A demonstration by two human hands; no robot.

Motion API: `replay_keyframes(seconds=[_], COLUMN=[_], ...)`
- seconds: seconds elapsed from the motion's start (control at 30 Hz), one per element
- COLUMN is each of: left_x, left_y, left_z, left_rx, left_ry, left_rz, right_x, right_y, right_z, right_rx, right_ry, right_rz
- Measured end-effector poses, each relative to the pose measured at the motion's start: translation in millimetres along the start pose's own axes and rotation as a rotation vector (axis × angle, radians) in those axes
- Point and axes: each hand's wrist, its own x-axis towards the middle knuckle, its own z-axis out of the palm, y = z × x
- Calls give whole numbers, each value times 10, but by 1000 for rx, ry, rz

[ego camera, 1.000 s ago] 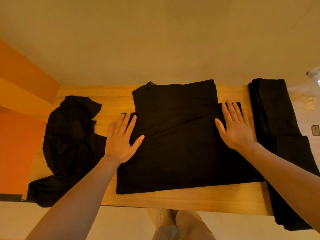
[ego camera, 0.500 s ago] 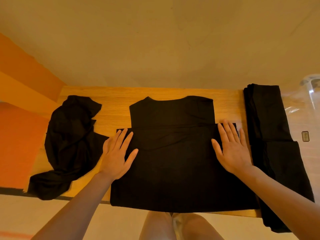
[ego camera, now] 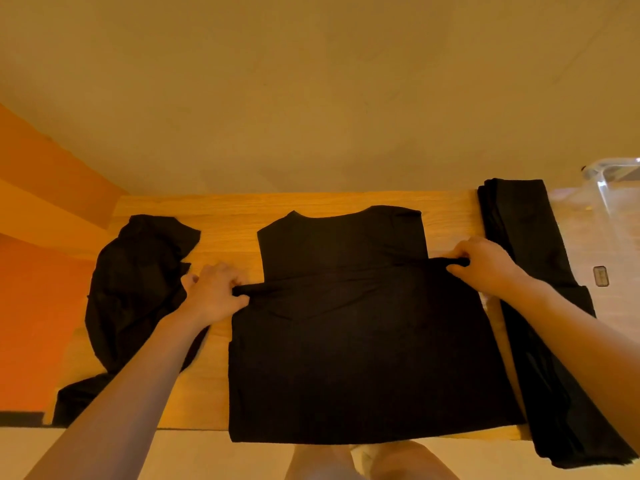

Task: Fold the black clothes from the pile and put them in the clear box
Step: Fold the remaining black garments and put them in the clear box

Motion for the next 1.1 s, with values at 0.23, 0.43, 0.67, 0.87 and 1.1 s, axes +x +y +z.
replay_keyframes(seconds=[0.23,0.43,0.67,0.87,1.1], left_x=[-192,-431,458,698,453], left_y=[-35,-15,-2,250,1012], left_z=[-211,-567,-778,-239,421], left_rx=[-598,-916,-806,-416,59], left_ry=[-43,45,229,429,297], left_rz=[-20,13,-107,-144,406], right_x=[-195,-481,268,430,283], right_y=[-56,-210,-375,-542,-1141], right_z=[-146,-500,-598,-144,569], right_rx=[497,1060,854,437,-113], right_ry=[10,74,305,423,210], right_rz=[85,56,165,39,-417])
